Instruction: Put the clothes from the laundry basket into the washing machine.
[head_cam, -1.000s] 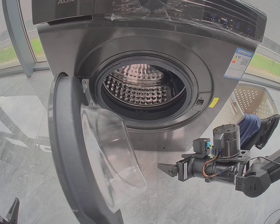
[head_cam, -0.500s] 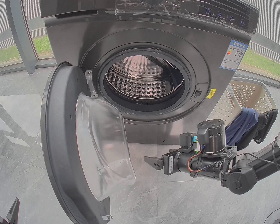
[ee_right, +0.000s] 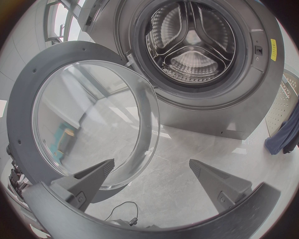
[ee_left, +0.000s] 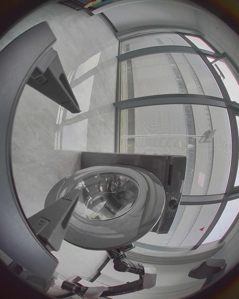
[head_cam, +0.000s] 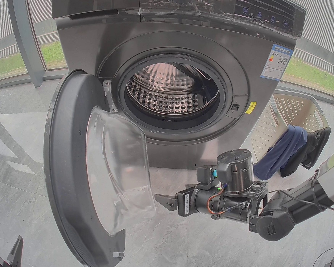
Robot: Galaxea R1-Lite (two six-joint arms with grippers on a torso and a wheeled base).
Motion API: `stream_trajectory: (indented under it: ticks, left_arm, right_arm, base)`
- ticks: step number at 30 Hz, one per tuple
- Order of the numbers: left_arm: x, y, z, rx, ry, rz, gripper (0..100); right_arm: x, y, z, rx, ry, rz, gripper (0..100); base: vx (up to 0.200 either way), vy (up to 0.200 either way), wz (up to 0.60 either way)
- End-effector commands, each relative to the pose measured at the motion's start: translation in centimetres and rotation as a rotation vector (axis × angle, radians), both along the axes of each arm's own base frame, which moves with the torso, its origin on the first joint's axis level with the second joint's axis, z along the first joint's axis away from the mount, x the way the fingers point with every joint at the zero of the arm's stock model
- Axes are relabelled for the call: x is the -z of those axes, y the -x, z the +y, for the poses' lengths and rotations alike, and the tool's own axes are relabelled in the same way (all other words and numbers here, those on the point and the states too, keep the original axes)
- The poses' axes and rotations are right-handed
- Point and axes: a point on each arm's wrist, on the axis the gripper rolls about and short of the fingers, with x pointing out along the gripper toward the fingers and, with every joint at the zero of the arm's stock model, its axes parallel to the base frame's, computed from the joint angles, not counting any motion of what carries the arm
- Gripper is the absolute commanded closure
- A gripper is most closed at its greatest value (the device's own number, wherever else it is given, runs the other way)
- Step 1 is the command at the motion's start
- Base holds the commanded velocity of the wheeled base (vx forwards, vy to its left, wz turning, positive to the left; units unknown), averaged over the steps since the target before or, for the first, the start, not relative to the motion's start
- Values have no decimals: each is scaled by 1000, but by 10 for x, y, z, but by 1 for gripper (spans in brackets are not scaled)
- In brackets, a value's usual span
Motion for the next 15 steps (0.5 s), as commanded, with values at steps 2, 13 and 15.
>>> stream_trajectory:
  ticks: [2, 13, 15]
  left_arm:
    - [4, 0, 0, -1, 1, 3, 0]
    - [4, 0, 0, -1, 1, 3, 0]
    - [4, 0, 0, -1, 1, 3, 0]
  right_arm:
    - [-1, -4, -2, 9, -14, -14, 0]
    - [15, -22, -1, 46, 6, 0, 0]
    - [22, -20, 4, 33, 16, 13, 0]
  base:
    - [0, 0, 0]
    - [-91, 0, 0]
    - [-100, 0, 0]
